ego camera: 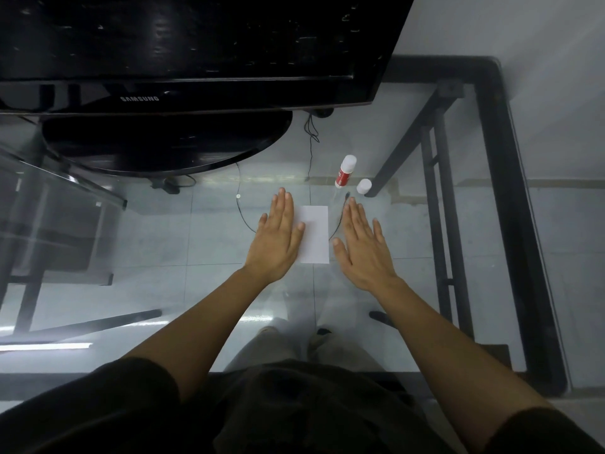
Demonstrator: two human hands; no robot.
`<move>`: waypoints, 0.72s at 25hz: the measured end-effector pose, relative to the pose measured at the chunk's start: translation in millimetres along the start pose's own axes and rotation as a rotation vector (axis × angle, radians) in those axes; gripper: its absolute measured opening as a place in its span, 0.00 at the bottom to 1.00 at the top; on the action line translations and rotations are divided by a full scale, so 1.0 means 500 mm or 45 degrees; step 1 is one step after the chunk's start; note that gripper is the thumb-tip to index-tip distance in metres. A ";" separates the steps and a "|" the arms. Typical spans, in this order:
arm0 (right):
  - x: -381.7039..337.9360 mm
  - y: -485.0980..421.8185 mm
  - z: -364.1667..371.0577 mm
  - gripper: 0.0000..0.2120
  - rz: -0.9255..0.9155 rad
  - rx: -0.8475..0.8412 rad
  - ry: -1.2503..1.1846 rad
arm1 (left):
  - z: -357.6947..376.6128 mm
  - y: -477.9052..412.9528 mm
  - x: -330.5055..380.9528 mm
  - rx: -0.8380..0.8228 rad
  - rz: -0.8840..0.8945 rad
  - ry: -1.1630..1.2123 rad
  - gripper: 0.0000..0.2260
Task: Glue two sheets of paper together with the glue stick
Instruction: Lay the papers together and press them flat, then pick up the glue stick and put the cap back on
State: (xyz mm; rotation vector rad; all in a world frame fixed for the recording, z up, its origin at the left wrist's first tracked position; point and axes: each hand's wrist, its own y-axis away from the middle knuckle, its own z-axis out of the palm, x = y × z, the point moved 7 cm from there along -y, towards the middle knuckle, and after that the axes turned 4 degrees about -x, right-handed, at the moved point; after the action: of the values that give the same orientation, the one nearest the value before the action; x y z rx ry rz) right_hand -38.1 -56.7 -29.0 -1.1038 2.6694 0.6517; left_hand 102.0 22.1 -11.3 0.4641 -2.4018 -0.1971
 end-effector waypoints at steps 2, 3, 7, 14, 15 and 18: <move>0.024 0.000 0.002 0.30 0.107 0.004 -0.025 | -0.028 -0.038 0.027 0.074 0.001 0.150 0.25; 0.034 -0.003 0.003 0.30 0.153 -0.002 -0.031 | -0.040 -0.066 0.040 0.084 -0.008 0.190 0.25; 0.056 -0.010 0.013 0.30 0.238 -0.015 0.043 | -0.069 -0.174 0.096 0.084 0.081 0.216 0.24; 0.062 -0.009 0.021 0.31 0.248 0.047 0.094 | -0.049 -0.238 0.120 0.023 0.152 0.213 0.15; 0.063 -0.009 0.021 0.31 0.247 0.043 0.092 | -0.048 -0.233 0.120 0.004 0.139 0.261 0.15; 0.064 -0.009 0.019 0.29 0.237 0.016 0.070 | -0.050 -0.202 0.115 -0.128 0.071 0.461 0.14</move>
State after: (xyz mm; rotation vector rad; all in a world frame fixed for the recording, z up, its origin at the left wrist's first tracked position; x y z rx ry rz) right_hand -57.5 -75.2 -49.3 -0.8891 2.8432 0.6435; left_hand 105.5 -93.4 15.8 0.3519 -2.0379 -0.1904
